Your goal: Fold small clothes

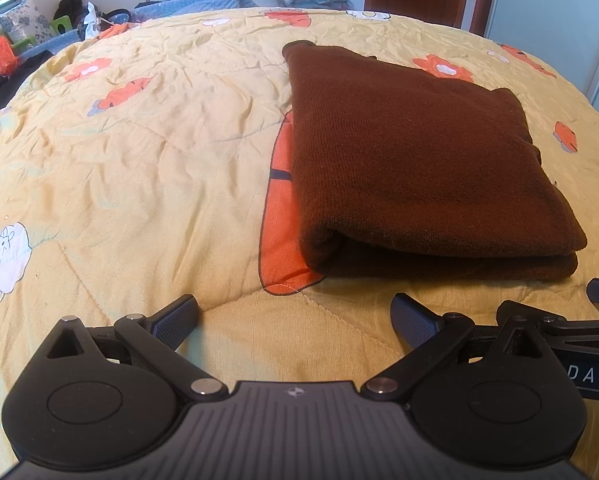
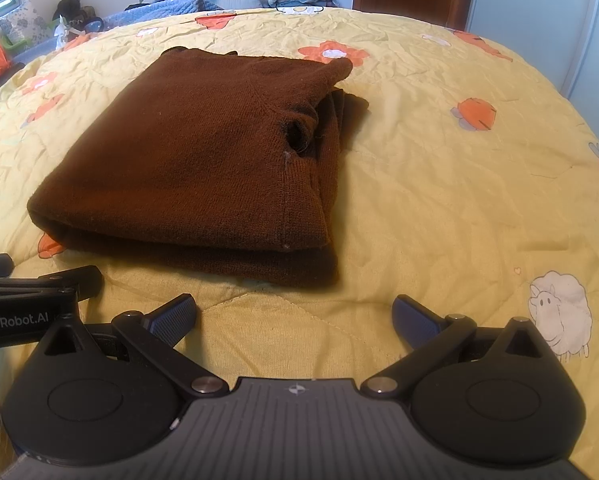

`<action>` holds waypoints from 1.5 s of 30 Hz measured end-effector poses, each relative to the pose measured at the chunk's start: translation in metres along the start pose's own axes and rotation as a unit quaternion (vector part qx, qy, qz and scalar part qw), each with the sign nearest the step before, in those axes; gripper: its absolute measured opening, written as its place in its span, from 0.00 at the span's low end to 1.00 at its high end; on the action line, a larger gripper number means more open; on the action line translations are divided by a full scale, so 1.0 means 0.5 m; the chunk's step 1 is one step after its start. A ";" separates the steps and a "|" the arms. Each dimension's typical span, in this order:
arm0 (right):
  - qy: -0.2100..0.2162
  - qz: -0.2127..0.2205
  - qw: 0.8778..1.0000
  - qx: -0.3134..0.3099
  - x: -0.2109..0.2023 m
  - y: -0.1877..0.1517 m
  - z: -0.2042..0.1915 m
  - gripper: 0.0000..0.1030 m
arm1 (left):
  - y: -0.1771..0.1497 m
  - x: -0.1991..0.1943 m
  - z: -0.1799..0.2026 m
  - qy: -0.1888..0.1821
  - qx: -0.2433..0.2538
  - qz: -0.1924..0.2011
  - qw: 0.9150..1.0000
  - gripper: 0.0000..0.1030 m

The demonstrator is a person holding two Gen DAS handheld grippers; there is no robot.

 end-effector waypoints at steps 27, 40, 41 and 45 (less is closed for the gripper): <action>0.000 -0.001 1.000 -0.001 0.000 0.000 0.000 1.00 | 0.004 0.003 0.001 0.004 -0.005 -0.007 1.000 1.00; 0.000 -0.003 1.000 -0.002 0.000 -0.003 -0.001 1.00 | 0.004 0.002 0.001 0.003 -0.004 -0.005 1.000 1.00; 0.000 -0.002 1.000 -0.002 0.000 -0.003 -0.002 1.00 | 0.003 0.002 0.001 0.003 -0.004 -0.001 1.000 1.00; 0.000 -0.003 1.000 -0.002 0.000 -0.003 -0.001 1.00 | -0.003 -0.002 0.002 0.003 -0.004 0.019 1.000 1.00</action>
Point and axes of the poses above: each gripper's, at about its wrist camera, not at the fingertips, and x roughly the way its jaws point, z to its right, y to its top, the point moved 5 cm from there along x, roughly the way its jaws point, and after that the axes turned 3 degrees about y, right-handed, at the moved point
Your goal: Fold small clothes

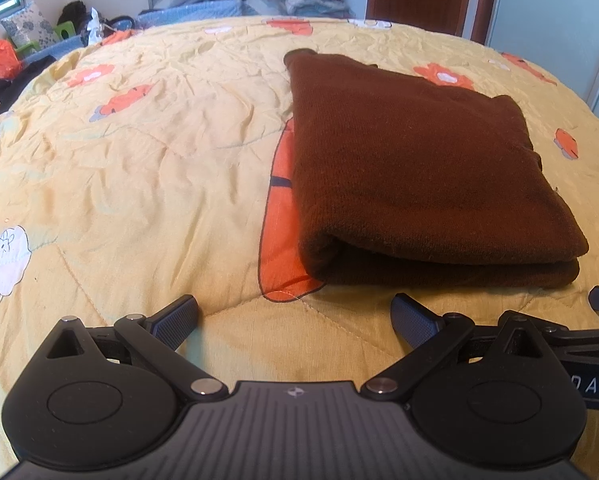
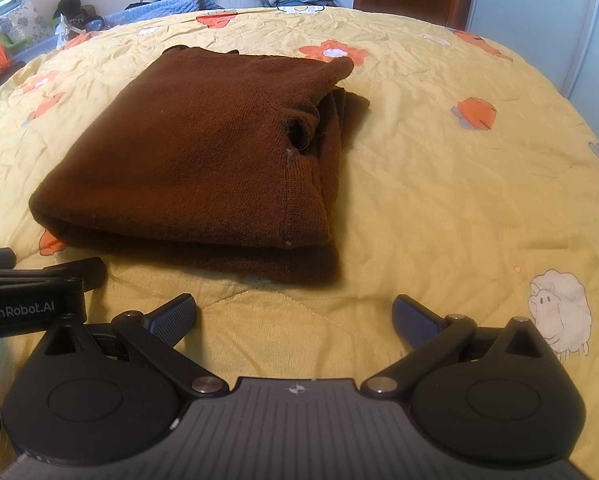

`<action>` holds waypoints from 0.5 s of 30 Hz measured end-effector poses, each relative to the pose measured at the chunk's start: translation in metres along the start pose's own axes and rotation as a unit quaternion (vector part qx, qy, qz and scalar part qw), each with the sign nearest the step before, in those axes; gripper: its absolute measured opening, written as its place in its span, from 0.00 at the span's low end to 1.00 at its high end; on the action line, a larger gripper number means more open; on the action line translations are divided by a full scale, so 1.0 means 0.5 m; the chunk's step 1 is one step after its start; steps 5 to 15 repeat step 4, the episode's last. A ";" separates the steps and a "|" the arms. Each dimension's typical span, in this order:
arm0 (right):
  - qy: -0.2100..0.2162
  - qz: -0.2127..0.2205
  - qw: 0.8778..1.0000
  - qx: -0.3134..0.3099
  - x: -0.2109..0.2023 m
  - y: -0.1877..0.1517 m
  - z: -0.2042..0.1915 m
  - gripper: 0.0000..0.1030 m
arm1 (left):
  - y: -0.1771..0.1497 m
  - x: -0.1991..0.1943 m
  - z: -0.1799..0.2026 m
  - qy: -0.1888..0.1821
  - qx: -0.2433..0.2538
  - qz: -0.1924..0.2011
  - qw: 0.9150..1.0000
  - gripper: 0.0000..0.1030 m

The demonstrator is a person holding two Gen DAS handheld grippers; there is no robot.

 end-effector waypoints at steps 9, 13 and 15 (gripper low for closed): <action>0.003 -0.002 1.000 -0.002 0.000 0.001 0.000 1.00 | -0.002 -0.011 -0.006 -0.006 0.007 0.012 1.000 1.00; 0.003 -0.002 1.000 -0.002 0.000 0.001 0.000 1.00 | -0.002 -0.011 -0.006 -0.006 0.007 0.012 1.000 1.00; 0.003 -0.002 1.000 -0.002 0.000 0.001 0.000 1.00 | -0.002 -0.011 -0.006 -0.006 0.007 0.012 1.000 1.00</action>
Point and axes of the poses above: each gripper's, at about its wrist camera, not at the fingertips, and x roughly the way its jaws point, z to its right, y to its top, the point moved 5 cm from there along x, roughly the way its jaws point, and after that the axes turned 3 degrees about y, right-handed, at the moved point
